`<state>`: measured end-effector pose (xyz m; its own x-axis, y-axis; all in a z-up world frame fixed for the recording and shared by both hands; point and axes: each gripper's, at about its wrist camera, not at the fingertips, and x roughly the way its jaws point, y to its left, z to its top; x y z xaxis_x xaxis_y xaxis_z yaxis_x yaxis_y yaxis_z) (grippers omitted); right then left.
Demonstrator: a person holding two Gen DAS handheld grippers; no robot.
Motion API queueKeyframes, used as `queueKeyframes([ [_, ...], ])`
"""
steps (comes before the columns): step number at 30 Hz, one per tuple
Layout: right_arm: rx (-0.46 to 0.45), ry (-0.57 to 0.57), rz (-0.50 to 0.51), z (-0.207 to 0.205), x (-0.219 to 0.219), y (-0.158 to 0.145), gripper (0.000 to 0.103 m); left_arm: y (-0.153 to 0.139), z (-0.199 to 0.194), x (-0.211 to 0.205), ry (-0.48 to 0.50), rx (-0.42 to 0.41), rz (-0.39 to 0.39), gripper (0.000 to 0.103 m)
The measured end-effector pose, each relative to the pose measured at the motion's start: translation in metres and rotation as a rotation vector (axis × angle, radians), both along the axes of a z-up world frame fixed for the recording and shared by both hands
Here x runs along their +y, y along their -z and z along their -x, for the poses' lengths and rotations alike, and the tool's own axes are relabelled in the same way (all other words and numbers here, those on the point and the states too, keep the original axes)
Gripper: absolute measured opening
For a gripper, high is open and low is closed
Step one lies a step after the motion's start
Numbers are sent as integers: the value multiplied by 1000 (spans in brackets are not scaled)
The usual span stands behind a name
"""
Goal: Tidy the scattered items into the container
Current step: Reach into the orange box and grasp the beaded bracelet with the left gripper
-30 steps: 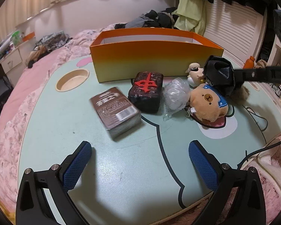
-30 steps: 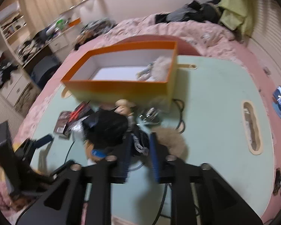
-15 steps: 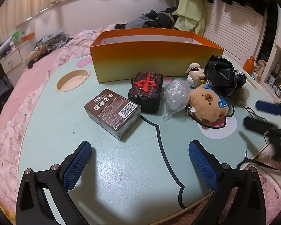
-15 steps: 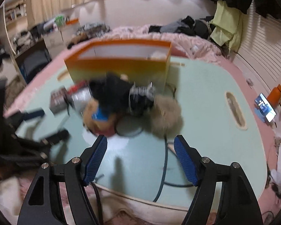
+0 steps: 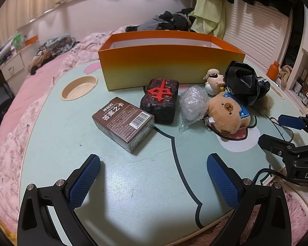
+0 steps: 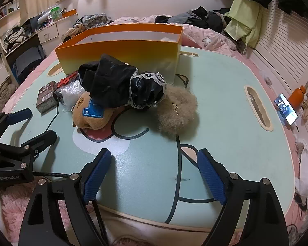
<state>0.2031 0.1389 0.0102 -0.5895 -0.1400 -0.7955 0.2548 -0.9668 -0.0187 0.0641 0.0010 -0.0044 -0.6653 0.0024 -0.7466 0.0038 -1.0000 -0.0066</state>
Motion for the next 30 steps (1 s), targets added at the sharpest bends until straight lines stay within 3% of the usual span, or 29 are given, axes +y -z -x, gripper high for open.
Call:
queueKeyframes([
  [7,-4,-4,-3,-2,-3,1,92,0,0,-1,8,-3,0,103],
  [11,-5,-7,-2,-2,-3,1,93,-6,15,-3,61,-69,11,102],
  [13,-5,-8,1,-2,-2,2,93,-26,20,-9,70,-44,-1,101],
  [16,-2,-8,2,-2,-2,2,93,-75,25,-12,82,77,1,101],
  [19,-2,-7,2,-2,-3,2,93,-123,50,-4,169,150,-22,101],
  [22,-1,-6,3,-3,-3,3,93,-139,107,14,253,84,1,80],
  [25,1,-9,5,-3,-3,3,93,-118,179,36,332,-106,18,54],
  [26,1,-10,5,-3,-3,3,93,-107,200,41,340,-156,21,41],
  [30,3,-11,5,-5,-3,2,93,-69,253,64,361,-289,61,30],
])
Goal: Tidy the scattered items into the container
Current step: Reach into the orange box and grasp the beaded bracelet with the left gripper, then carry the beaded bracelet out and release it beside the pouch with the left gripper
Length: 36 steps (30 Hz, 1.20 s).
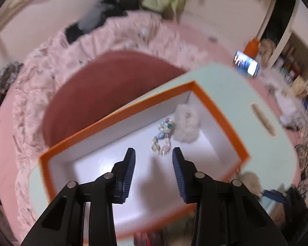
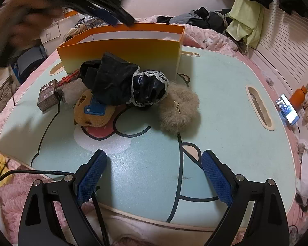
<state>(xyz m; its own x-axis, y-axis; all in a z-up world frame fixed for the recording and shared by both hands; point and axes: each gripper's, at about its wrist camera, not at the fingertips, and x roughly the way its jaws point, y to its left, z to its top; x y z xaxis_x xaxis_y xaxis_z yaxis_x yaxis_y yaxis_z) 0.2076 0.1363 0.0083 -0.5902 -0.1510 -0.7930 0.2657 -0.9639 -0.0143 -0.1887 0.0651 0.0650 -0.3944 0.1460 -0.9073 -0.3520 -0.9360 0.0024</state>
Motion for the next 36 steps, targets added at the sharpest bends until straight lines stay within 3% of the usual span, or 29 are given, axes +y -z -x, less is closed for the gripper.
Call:
queueKeyframes([
  [4,0,-2,1,-1,1,0,93,19,20,12,4,-57,-42,26],
  [11,0,-3,1,-1,0,-1,93,40,33,27,-18,-59,13,20],
  [18,-1,-2,2,0,1,-1,94,29,27,14,-40,-11,6,15],
  [21,-2,-3,2,0,1,-1,94,6,18,-5,-74,38,-47,14],
  [24,-1,0,3,0,0,-1,94,-21,-1,-20,-77,105,-80,14],
  [29,0,3,2,0,-2,-2,94,-60,-64,-43,-47,208,-128,14],
  [36,0,3,2,0,-1,-3,94,-35,-135,-69,-22,163,-190,14],
])
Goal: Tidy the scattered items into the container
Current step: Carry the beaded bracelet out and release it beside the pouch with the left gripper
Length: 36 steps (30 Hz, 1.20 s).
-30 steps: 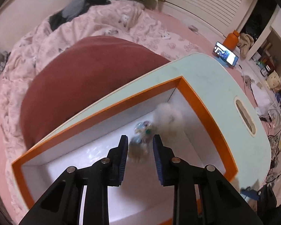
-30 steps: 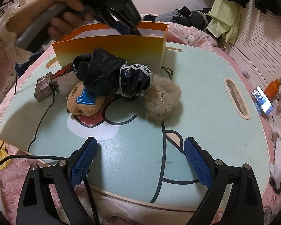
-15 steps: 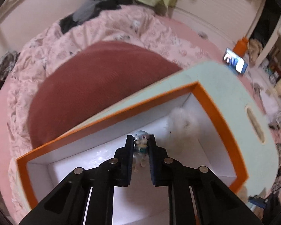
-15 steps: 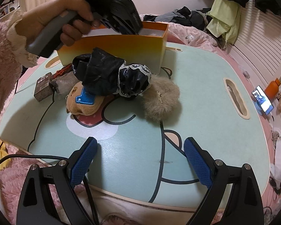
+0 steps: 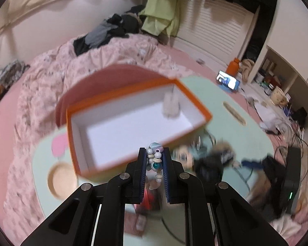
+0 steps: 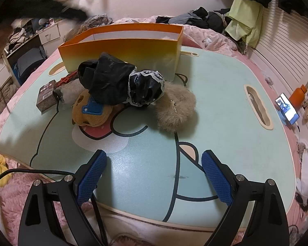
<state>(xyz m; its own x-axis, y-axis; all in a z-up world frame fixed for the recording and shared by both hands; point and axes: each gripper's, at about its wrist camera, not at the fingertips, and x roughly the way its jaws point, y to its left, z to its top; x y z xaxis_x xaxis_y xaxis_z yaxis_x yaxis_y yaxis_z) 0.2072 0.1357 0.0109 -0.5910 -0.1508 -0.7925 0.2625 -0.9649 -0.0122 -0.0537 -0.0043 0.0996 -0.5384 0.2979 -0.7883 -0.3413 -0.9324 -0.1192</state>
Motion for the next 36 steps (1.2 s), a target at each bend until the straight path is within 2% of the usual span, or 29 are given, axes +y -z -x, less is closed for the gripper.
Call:
queueKeyframes([
  [6,0,1,1,1,0,0,94,34,-13,-14,-63,-34,-52,14],
  [12,0,1,1,1,1,0,94,54,-7,-15,-153,-12,37,14],
  [18,0,0,0,1,1,-1,94,67,1,-21,-200,-40,13,16],
  [19,0,0,1,1,0,-1,94,67,1,-22,-201,-45,1,19],
  [21,0,0,0,1,1,0,94,63,-2,-22,-202,-38,-27,35],
  [24,0,0,0,1,1,0,94,51,-15,-21,-225,32,-26,55],
  [25,0,0,0,2,1,0,94,46,-20,-20,-228,55,-23,57],
  [29,0,1,1,2,1,-1,94,32,-50,-11,-217,115,-15,74],
  [31,0,0,0,2,1,-1,94,33,-67,-4,-203,122,-10,78],
  [36,0,-1,0,2,1,0,94,59,-101,12,-201,98,0,79],
])
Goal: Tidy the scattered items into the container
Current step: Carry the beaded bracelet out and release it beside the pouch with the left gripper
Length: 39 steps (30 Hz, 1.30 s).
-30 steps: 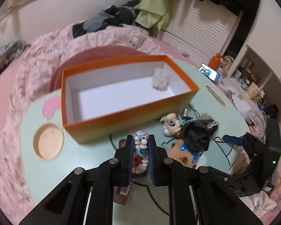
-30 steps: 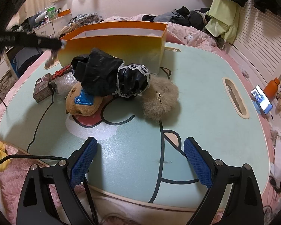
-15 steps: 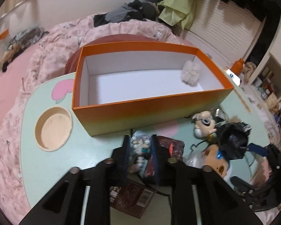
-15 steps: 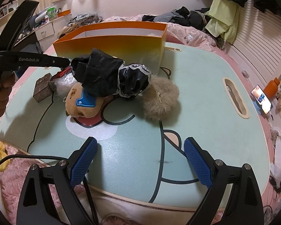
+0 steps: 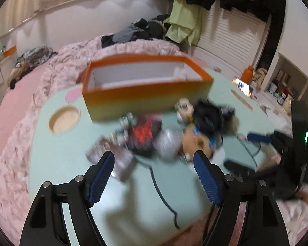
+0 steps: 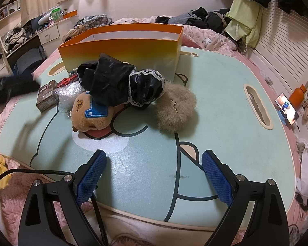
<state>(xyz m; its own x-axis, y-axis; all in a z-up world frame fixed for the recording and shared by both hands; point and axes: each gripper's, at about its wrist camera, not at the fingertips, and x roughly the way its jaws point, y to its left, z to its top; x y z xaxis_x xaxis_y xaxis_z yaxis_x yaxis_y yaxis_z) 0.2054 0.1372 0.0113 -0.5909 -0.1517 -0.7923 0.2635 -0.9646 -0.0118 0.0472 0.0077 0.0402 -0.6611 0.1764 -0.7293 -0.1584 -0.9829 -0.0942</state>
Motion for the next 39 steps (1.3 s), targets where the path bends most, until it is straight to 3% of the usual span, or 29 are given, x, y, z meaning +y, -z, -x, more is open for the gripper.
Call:
queueKeyframes([
  [8,-1,0,0,0,1,-1,95,36,-5,18,-38,-30,91,79],
  [10,0,0,0,0,1,-1,95,37,-6,14,-66,-20,96,83],
  [12,-1,0,0,0,1,-1,95,39,-6,12,-82,-25,97,98],
  [14,-1,0,-1,0,1,-1,95,40,-4,11,-79,-24,97,103],
  [39,-5,1,-3,-1,0,0,96,45,1,12,-71,-5,91,103],
])
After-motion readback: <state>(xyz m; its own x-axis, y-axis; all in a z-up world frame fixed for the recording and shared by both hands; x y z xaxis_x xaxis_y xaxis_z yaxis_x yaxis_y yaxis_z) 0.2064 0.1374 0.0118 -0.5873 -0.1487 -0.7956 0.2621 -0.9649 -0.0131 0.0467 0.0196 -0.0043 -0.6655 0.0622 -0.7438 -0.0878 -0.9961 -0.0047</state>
